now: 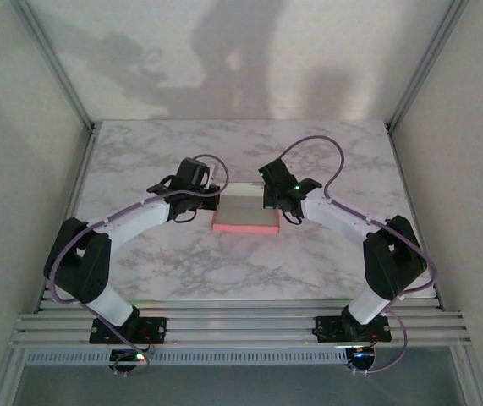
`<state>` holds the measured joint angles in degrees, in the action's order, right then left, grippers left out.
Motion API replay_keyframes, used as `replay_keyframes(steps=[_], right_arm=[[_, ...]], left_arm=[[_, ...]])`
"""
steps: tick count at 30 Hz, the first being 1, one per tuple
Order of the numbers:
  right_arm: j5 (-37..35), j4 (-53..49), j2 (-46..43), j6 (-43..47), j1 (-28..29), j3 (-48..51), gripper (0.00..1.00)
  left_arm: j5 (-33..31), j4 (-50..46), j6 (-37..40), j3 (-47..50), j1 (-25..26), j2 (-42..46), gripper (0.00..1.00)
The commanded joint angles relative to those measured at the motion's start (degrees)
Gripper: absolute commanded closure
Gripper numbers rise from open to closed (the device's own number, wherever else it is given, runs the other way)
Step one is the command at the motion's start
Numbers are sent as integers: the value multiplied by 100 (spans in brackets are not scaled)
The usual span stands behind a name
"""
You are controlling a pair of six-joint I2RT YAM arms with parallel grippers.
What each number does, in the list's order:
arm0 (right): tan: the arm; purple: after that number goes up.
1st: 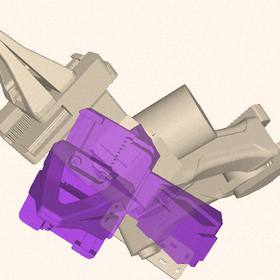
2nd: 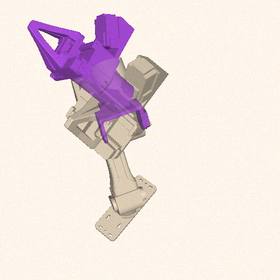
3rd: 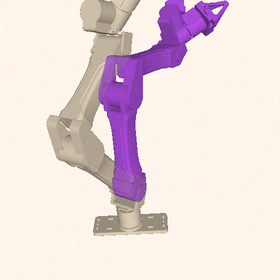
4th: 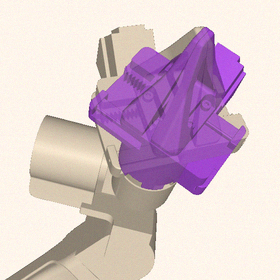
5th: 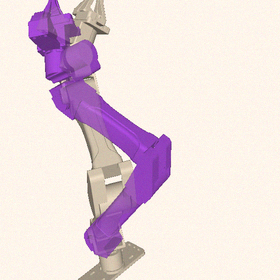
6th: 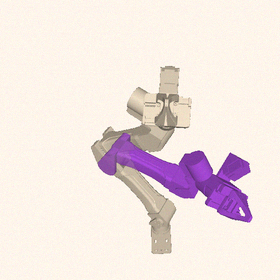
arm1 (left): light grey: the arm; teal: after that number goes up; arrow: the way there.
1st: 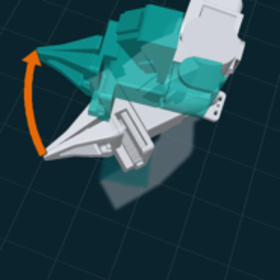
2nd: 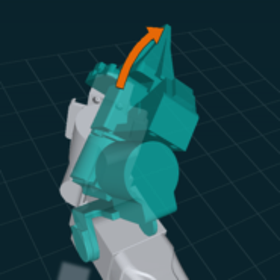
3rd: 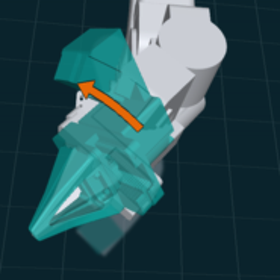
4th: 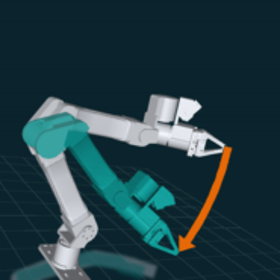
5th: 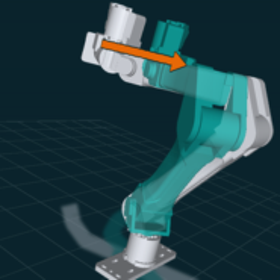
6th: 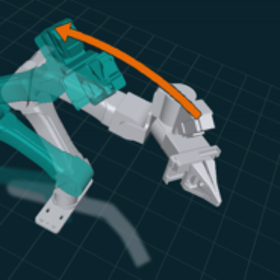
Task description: Fold the paper box
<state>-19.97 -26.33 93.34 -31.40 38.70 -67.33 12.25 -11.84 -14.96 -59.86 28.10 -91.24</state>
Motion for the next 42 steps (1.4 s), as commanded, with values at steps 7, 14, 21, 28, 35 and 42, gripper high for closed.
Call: replay_keyframes(steps=[7,14,21,28,35,42], right_arm=[[-131,759,-556,-102,369,926,97],[-425,1222,-923,22,661,1493,96],[-605,1657,-1234,118,959,1961,94],[-771,2072,-1464,143,1249,2402,88],[-951,2606,-1775,195,1528,2931,82],[-1009,2853,-2033,231,1655,3269,78]], left_arm=[[-57,380,-155,712,218,633,95],[-150,811,-338,1347,275,1154,95],[-356,1354,-601,2031,441,1739,93],[-748,1872,-813,2787,691,2269,93],[-1087,2248,-952,3410,880,2859,92],[-1290,2489,-1000,3916,1073,3311,89]])
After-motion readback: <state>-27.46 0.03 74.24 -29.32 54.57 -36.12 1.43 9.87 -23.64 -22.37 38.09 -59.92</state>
